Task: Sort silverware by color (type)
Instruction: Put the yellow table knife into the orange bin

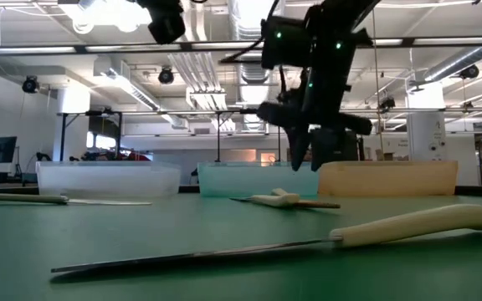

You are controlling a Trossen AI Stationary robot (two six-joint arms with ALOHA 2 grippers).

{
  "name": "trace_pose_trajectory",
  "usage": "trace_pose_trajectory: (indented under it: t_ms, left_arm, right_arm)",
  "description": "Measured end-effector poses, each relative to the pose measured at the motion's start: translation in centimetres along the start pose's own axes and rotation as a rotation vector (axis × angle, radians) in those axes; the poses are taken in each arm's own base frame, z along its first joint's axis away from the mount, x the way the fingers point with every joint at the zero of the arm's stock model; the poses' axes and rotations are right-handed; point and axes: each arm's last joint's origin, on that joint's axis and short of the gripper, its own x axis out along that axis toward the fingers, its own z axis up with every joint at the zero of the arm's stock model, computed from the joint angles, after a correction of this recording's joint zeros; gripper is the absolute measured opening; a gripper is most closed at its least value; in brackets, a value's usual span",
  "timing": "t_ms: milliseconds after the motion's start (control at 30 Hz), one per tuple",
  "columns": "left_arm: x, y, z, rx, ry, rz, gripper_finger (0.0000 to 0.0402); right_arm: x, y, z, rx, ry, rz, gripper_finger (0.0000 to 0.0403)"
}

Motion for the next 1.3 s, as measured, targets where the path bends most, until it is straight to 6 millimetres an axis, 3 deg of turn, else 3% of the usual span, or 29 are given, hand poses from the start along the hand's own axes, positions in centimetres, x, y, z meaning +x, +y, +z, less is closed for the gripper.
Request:
trace_pose_trajectory:
  t_ms: [133, 400, 667, 800, 1000, 1167, 1300]
  left_arm:
    - [0.2, -0.9, -0.1, 0.018, 0.019, -0.018, 0.0047]
    - [-0.4, -1.7, -0.4, 0.031, 0.018, -0.018, 0.0047]
    - [-1.4, -2.3, -0.8, 0.061, 0.016, 0.1, 0.0047]
    - [-2.0, -2.7, -1.0, 0.072, 0.002, 0.116, 0.0047]
    - [-2.6, -3.2, -1.2, 0.085, -0.013, 0.121, 0.0047]
    - [-3.1, -3.7, -1.5, 0.095, -0.028, 0.124, 0.0047]
    - [-3.7, -4.2, -1.7, 0.098, -0.042, 0.127, 0.0047]
  right_arm:
    - [1.6, 0.4, 0.0, 0.064, 0.002, -0.006, 0.0173]
    - [2.6, 1.3, 0.4, 0.116, -0.036, 0.056, 0.0171]
    - [5.7, 2.0, -0.2, 0.14, -0.043, 0.046, 0.0168]
    - [6.3, 1.9, -0.3, 0.139, -0.033, 0.021, 0.0146]
    - [5.9, 1.6, -0.2, 0.122, -0.021, 0.005, 0.0042]
    - [5.0, 1.2, -0.3, 0.071, 0.057, 0.026, 0.0041]
    - [2.7, 1.0, -0.9, 0.005, 0.101, 0.047, 0.0041]
